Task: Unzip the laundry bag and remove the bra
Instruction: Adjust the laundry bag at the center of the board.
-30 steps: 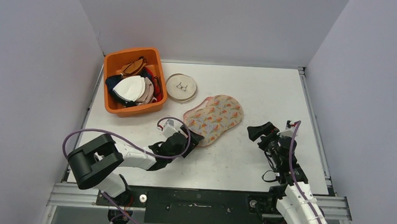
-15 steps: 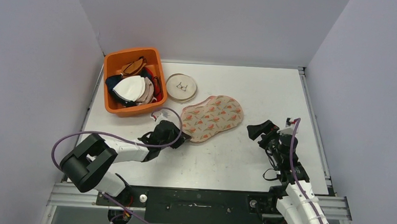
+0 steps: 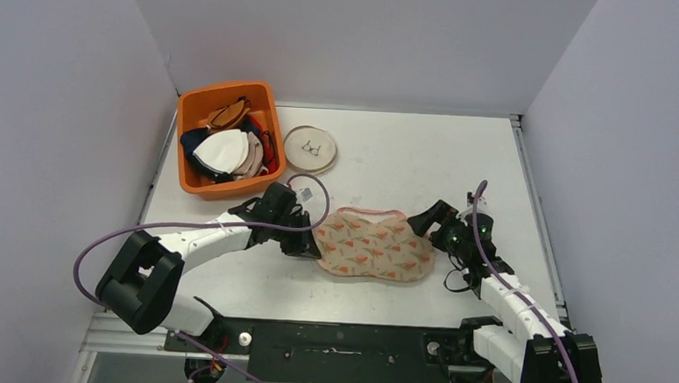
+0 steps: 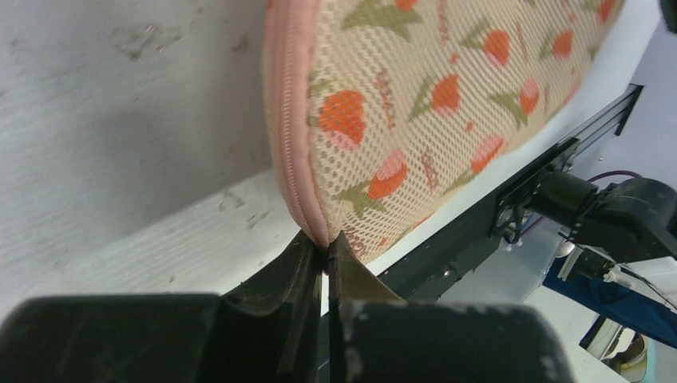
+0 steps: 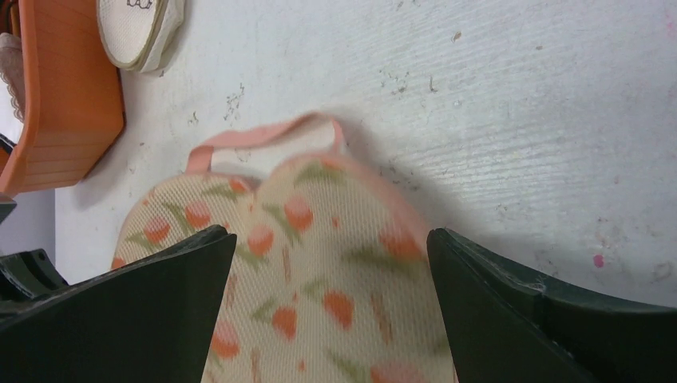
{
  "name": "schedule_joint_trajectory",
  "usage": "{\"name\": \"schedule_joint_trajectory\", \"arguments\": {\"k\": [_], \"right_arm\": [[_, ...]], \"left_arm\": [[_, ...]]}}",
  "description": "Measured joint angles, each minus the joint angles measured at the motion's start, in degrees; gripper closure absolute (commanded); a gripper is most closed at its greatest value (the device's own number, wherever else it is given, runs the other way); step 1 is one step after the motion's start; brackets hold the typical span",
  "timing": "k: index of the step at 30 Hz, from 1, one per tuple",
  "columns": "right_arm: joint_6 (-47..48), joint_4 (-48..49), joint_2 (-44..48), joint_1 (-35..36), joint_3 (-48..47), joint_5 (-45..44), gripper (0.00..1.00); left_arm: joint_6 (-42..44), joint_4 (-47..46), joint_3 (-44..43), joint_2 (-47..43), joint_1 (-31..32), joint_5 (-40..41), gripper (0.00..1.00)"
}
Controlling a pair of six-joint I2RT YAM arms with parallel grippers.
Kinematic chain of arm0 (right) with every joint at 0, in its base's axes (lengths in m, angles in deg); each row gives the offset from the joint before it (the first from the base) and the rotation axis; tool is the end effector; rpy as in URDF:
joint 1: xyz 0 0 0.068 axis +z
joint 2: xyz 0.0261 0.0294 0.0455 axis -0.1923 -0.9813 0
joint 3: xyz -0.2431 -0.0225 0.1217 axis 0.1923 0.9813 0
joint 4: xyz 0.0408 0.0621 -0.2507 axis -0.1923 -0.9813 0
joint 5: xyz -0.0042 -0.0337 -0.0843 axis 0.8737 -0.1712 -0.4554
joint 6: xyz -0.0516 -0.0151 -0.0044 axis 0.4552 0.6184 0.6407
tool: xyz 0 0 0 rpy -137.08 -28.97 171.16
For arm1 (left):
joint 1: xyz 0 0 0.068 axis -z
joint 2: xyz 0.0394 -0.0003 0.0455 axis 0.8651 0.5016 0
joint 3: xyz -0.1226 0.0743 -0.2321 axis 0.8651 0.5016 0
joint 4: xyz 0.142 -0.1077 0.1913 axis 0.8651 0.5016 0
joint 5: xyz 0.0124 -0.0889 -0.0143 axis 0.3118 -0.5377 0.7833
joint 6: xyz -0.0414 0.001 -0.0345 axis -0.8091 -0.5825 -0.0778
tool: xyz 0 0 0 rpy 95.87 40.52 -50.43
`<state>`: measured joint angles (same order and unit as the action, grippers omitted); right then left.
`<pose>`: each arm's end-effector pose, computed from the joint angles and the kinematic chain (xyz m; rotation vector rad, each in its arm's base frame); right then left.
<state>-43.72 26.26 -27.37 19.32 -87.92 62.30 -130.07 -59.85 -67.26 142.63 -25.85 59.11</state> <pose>0.1895 0.0387 0.1761 0.4204 2.1452 0.8395 0.2145 -0.1620 0.1773 -0.0161 2.7309 -0.9980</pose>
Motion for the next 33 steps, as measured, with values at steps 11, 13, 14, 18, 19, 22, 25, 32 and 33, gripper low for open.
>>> {"name": "schedule_joint_trajectory", "arguments": {"k": [11, 13, 14, 18, 19, 22, 25, 32, 33], "right_arm": [[-2.9, 4.8, -1.4, -0.4, 2.4, -2.0, 0.04], [-2.8, 4.7, 0.0, -0.4, 3.1, -1.1, 0.05], [-2.8, 4.8, 0.3, -0.4, 3.6, -0.3, 0.05], [-3.0, 4.2, 2.3, -0.4, 7.5, 3.7, 0.06], [-3.0, 3.7, 3.0, -0.4, 8.3, 4.6, 0.07], [-2.9, 2.0, 4.5, -0.4, 9.7, 6.6, 0.11], [-2.8, 1.9, 5.3, -0.4, 10.1, 8.2, 0.21], [-3.5, 5.3, 2.2, -0.4, 11.0, 11.9, 0.58], [-3.7, 5.7, 1.5, -0.4, 11.1, 12.1, 0.62]], "left_arm": [[5.2, 9.4, 0.1, -0.8, -3.1, 3.8, 1.0], [6.2, 10.8, -1.7, 0.8, -3.1, 5.4, 1.0], [6.7, 11.3, -2.9, 1.9, -3.1, 6.0, 1.0], [8.5, 13.0, -8.3, 6.7, -3.3, 9.0, 1.0], [8.9, 13.4, -9.6, 7.7, -3.3, 9.8, 1.0], [10.1, 14.8, -13.4, 10.1, -3.4, 11.6, 1.0], [10.7, 16.0, -16.7, 11.9, -3.4, 13.4, 1.0], [11.4, 17.2, -23.1, 16.3, -3.7, 15.1, 0.77], [11.3, 17.1, -23.5, 16.6, -3.7, 15.4, 0.65]]}}
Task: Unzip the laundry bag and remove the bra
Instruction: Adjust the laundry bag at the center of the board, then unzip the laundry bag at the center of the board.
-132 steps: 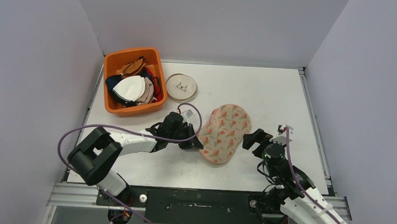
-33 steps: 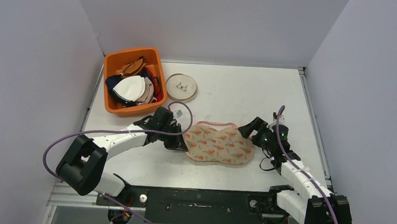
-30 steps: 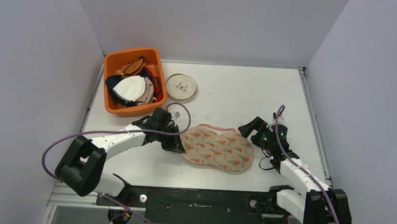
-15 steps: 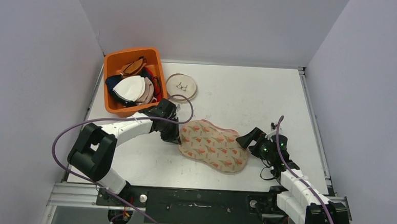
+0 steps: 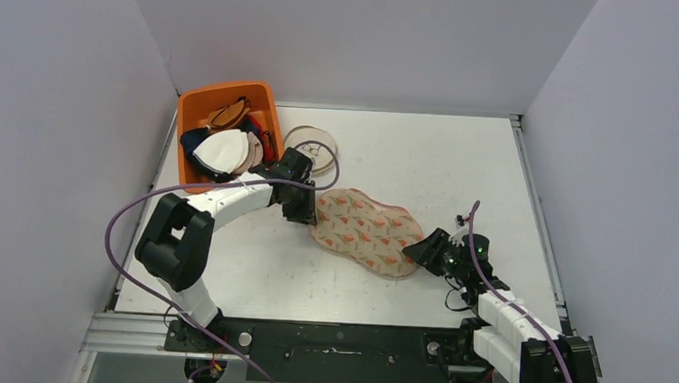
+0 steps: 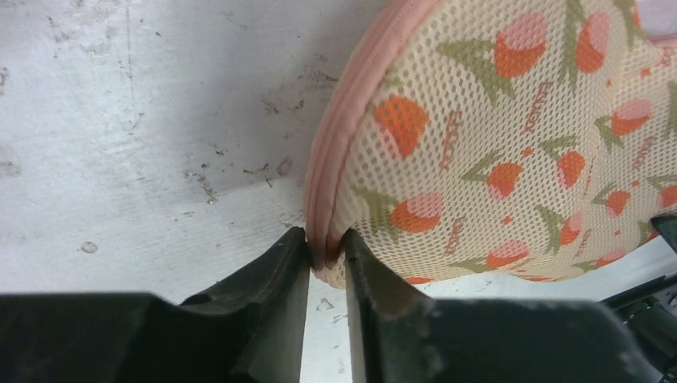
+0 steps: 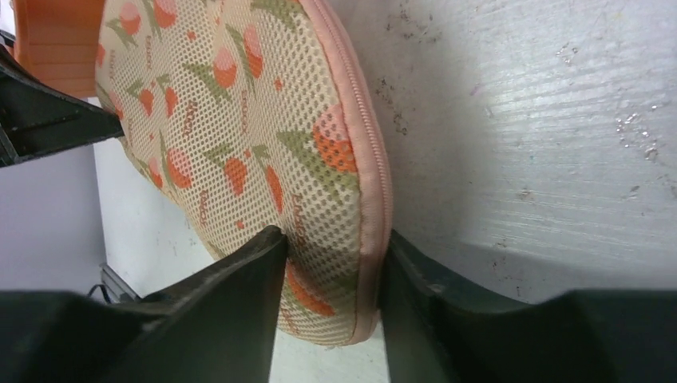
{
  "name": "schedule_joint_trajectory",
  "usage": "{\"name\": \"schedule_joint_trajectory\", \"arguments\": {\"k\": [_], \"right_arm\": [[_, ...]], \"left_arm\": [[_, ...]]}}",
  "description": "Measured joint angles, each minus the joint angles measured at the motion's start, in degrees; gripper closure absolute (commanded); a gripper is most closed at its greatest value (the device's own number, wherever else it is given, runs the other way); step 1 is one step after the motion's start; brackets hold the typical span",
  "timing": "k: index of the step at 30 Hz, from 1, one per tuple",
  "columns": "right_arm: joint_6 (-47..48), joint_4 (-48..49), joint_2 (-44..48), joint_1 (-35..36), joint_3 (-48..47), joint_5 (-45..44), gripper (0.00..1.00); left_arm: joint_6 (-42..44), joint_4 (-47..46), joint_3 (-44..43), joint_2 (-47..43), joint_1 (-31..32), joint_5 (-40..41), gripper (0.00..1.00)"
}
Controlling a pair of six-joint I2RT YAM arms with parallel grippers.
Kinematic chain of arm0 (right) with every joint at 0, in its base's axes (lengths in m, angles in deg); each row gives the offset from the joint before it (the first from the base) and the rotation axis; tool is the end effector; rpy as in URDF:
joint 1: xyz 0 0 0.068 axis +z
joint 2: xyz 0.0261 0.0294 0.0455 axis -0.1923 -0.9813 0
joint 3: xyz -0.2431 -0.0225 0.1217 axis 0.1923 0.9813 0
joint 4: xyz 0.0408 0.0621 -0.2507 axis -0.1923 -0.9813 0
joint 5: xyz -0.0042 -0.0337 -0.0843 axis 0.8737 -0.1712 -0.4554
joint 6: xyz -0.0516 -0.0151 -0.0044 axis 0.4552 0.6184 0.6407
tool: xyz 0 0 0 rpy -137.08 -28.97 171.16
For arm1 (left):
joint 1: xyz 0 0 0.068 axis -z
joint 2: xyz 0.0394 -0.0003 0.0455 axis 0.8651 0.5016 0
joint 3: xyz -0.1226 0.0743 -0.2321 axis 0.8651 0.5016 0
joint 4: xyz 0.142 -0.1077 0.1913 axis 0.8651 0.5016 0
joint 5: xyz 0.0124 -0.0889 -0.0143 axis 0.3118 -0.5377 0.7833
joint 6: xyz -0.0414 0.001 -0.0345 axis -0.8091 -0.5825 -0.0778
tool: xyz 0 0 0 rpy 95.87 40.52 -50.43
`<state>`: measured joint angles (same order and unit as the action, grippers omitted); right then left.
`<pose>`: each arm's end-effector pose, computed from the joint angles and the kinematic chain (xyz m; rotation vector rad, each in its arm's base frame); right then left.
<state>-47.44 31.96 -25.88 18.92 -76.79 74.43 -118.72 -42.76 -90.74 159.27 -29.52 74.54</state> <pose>0.1572 0.0398 0.1301 0.4062 2.2485 1.0817 0.2919 -0.1768 0.1938 0.0266 2.7851 -0.4993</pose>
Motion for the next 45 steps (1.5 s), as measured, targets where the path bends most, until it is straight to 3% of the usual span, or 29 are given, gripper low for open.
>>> {"name": "schedule_joint_trajectory", "arguments": {"k": [2, 7, 8, 13, 19, 22, 27, 40, 45], "right_arm": [[-0.7, 0.9, -0.9, 0.0, 0.2, 0.1, 0.69], [-3.0, 2.8, -0.8, 0.0, 0.6, 0.0, 0.81], [-4.0, 3.4, -0.5, 0.0, 0.9, 0.0, 0.83], [-7.9, 4.9, 0.3, 0.1, 2.3, 0.0, 0.91], [-13.0, 6.2, 1.9, 1.4, 4.3, -0.9, 0.95], [-15.1, 7.4, 2.1, 3.3, 4.9, -1.8, 0.95], [-17.3, 8.9, 0.5, 7.1, 4.9, -2.7, 0.95], [-25.9, 12.2, -1.6, 8.4, 4.9, -0.2, 0.95], [-30.0, 14.3, -1.4, 8.6, 4.9, 0.9, 0.95]], "left_arm": [[-0.7, -0.3, 0.0, -0.2, -0.1, 0.4, 0.4], [-4.6, -4.7, 7.0, -6.4, 0.0, 0.3, 0.11], [-6.1, -5.9, 9.7, -9.1, 0.2, 0.3, 0.02], [-15.8, -15.3, 24.8, -24.9, 5.2, 0.9, 0.04], [-31.5, -32.9, 39.3, -32.9, 20.1, 8.5, 0.04], [-37.7, -41.7, 43.8, -32.1, 24.0, 13.4, 0.04], [-43.3, -54.2, 46.4, -25.9, 24.3, 19.5, 0.02], [-49.7, -69.4, 44.8, -12.4, 24.5, 19.6, 0.0], [-51.3, -72.2, 44.8, -12.4, 24.8, 19.9, 0.16]]}}
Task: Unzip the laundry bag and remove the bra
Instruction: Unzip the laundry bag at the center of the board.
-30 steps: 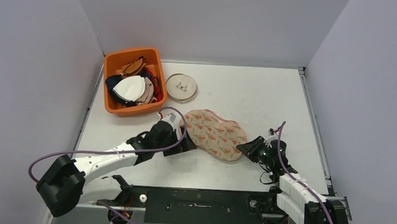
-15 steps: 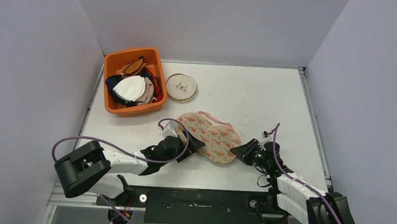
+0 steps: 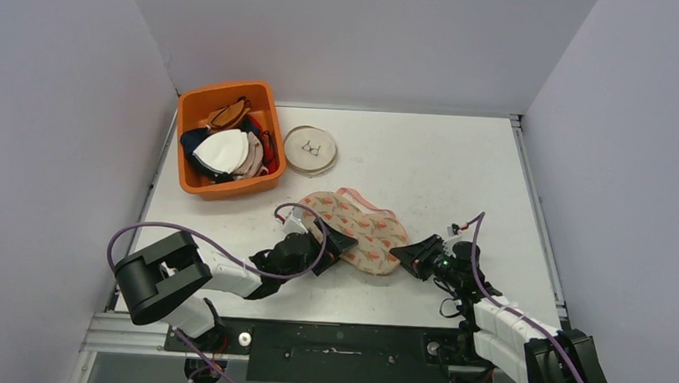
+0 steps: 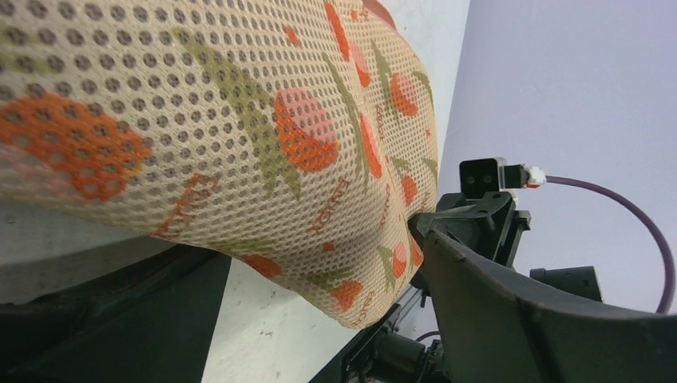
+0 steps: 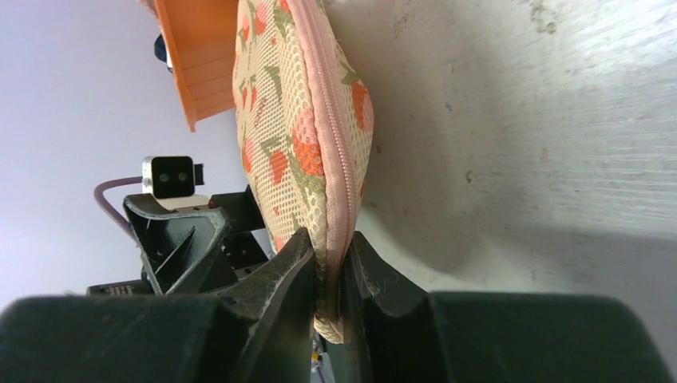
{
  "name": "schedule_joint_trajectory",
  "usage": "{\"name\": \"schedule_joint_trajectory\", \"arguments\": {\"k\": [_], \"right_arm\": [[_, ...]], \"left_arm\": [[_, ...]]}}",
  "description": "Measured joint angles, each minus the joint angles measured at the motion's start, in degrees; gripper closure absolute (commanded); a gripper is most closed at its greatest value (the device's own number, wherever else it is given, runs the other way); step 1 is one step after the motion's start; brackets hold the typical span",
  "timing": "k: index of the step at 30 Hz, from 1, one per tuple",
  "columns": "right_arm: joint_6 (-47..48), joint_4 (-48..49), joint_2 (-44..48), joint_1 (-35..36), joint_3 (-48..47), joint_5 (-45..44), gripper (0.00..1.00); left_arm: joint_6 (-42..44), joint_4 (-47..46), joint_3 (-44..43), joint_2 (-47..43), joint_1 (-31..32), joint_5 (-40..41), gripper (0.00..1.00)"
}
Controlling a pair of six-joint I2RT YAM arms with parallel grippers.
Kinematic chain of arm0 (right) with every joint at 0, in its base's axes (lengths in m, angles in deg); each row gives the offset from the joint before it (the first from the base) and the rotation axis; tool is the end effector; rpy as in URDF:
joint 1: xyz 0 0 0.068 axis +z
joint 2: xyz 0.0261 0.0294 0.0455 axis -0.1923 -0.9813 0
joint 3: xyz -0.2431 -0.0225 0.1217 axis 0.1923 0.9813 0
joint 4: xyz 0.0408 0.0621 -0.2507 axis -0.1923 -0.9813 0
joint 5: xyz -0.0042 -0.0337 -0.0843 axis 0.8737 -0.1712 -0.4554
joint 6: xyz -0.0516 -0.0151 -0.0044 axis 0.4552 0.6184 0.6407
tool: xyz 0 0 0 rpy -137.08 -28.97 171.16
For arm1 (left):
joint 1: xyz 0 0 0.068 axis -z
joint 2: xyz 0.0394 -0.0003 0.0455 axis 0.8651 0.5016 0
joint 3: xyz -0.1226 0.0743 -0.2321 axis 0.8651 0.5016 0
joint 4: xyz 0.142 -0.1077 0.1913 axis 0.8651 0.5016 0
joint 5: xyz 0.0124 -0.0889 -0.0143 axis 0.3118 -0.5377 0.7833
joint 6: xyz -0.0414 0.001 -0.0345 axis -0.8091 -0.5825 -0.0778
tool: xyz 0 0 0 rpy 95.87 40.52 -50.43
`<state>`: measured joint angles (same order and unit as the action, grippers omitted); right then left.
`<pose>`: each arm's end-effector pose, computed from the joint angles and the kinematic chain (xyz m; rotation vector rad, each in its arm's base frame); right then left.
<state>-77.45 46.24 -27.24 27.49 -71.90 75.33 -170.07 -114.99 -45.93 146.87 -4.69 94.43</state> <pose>0.1457 0.0622 0.1243 0.7677 2.1987 1.4704 0.1511 -0.2046 0.1339 -0.6746 2.1506 -1.2698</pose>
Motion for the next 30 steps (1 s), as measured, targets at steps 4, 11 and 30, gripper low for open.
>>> {"name": "schedule_joint_trajectory", "arguments": {"k": [4, 11, 30], "right_arm": [[-2.7, 0.5, 0.6, 0.6, 0.0, 0.3, 0.95], [-5.4, 0.8, 1.7, 1.0, 0.0, 1.0, 0.95], [-8.7, 0.9, 6.3, 2.2, 0.0, 1.9, 0.95]], "left_arm": [[-0.9, -2.0, 0.0, 0.2, 0.0, 0.5, 0.33], [-2.0, -7.5, 0.4, 3.8, 0.0, 0.6, 0.23], [-9.9, -12.4, 2.7, 5.1, 0.0, 0.3, 0.87]]}}
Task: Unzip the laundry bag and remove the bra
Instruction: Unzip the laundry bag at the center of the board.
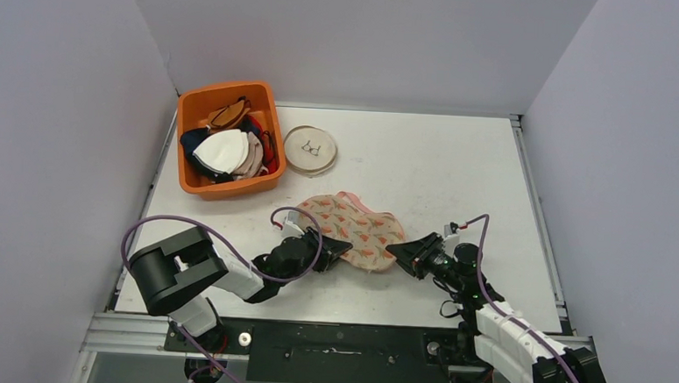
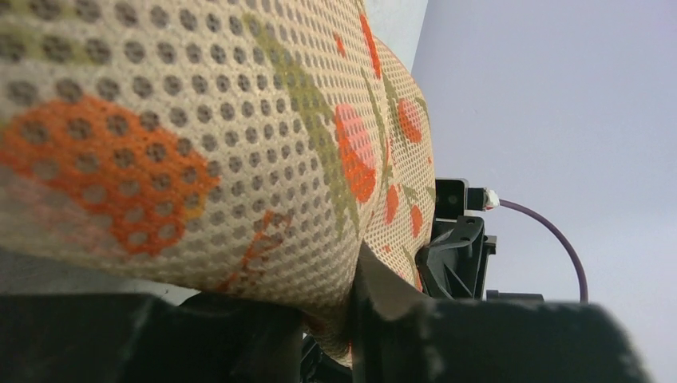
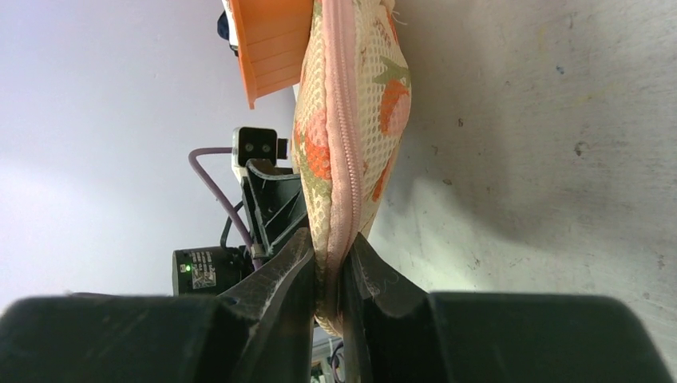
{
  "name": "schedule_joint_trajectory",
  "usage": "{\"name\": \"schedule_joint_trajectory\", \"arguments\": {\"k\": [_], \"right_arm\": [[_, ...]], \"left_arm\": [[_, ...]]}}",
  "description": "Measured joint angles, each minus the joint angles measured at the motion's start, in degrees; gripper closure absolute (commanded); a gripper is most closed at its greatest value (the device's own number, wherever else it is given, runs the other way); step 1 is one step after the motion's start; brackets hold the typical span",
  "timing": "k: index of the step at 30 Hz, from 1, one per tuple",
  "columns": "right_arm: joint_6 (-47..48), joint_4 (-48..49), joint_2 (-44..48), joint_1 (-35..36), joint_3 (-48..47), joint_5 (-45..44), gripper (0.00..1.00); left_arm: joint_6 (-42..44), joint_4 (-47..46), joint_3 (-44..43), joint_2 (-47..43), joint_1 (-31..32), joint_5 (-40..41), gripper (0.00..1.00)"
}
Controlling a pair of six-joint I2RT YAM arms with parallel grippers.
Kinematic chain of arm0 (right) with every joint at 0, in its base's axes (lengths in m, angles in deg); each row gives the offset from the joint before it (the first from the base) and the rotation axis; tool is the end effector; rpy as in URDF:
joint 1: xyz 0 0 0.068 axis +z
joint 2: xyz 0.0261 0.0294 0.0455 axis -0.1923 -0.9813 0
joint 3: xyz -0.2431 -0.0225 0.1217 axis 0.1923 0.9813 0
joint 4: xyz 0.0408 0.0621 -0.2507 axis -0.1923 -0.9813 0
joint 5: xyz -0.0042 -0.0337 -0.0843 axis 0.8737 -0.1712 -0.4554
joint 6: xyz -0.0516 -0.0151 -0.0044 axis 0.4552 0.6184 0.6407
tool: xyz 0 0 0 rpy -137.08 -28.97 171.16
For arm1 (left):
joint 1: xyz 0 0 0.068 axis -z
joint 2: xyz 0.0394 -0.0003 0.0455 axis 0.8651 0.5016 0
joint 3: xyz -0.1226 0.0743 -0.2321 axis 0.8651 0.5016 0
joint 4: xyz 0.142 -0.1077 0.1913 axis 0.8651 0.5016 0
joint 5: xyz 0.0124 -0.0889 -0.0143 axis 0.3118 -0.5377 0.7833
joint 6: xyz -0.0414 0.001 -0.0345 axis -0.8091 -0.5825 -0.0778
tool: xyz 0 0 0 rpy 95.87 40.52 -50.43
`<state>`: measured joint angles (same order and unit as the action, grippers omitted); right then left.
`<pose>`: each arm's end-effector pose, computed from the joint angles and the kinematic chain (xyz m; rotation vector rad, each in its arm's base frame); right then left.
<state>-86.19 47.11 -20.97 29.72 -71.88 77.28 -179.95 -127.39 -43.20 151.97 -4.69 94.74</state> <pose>0.1408 0.0681 0.1408 0.7905 2.1273 1.6468 0.1503 -0.2031 0.1234 -0.8650 2.0574 -1.4370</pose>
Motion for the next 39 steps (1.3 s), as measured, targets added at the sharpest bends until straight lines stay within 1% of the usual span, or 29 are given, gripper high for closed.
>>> {"name": "schedule_joint_trajectory", "arguments": {"k": [2, 3, 4, 6, 7, 8, 10, 15, 17, 20, 22, 25, 30, 32, 35, 37, 39], "right_arm": [[0.0, 0.0, 0.3, 0.2, 0.0, 0.0, 0.95], [0.1, -0.1, 0.6, 0.4, 0.0, 0.0, 0.93], [0.3, -0.3, 1.2, 0.6, 0.0, 0.0, 0.85], [0.9, -1.0, 2.2, 0.6, 0.0, 0.0, 0.51], [1.7, -2.1, 3.0, 0.6, -0.1, 0.0, 0.38], [2.7, -3.8, 4.0, 0.6, -0.5, 0.0, 0.29], [6.5, -8.9, 6.1, 0.7, -2.8, -0.4, 0.19], [20.1, -23.9, 13.1, 1.1, -13.6, -4.3, 0.04], [26.3, -28.9, 15.4, 1.3, -17.6, -6.2, 0.02], [35.0, -35.6, 17.3, 1.8, -21.7, -9.8, 0.05], [39.7, -39.0, 18.2, 2.8, -22.9, -12.4, 0.07], [43.7, -42.0, 20.9, 4.7, -22.3, -15.2, 0.08], [45.5, -40.9, 27.2, 9.3, -17.8, -21.1, 0.07], [45.5, -38.9, 27.6, 10.9, -15.6, -23.3, 0.07], [45.5, -36.7, 23.2, 12.6, -14.3, -24.2, 0.07], [46.1, -35.1, 18.9, 14.1, -14.3, -23.7, 0.09], [47.0, -32.0, 14.9, 17.3, -13.9, -22.5, 0.09]], "left_arm": [[-0.3, -0.1, 0.0, 0.0, 0.0, 0.1, 0.99], [-0.3, -0.2, 0.0, 0.0, 0.0, 0.2, 1.0], [-0.5, -0.2, 0.0, 0.0, 0.0, 0.3, 1.0], [-0.6, -0.3, 0.0, -0.1, 0.0, 0.4, 1.0], [-0.6, -0.1, 0.1, -0.3, 0.0, 0.4, 1.0], [-0.5, 0.3, 0.1, -0.7, 0.0, 0.7, 1.0], [-0.2, 1.9, 0.2, -2.0, 0.0, 1.1, 1.0], [0.2, 10.1, 0.2, -8.7, 0.0, 3.0, 1.0], [0.7, 14.4, 0.2, -12.2, 0.0, 3.9, 1.0], [1.3, 23.7, -1.2, -16.8, 0.0, 5.3, 1.0], [1.2, 31.3, -3.6, -19.0, 0.0, 6.3, 1.0], [0.5, 43.2, -8.8, -21.2, 0.1, 7.7, 1.0], [-1.7, 61.3, -18.6, -21.5, 0.2, 10.2, 1.0], [-3.0, 68.4, -22.6, -20.7, 0.2, 11.4, 1.0], [-4.5, 76.5, -26.7, -19.3, 0.2, 13.5, 1.0], [-5.0, 80.5, -27.7, -18.8, 0.2, 14.8, 1.0], [-5.3, 84.3, -28.2, -18.6, 0.2, 16.4, 1.0]]}}
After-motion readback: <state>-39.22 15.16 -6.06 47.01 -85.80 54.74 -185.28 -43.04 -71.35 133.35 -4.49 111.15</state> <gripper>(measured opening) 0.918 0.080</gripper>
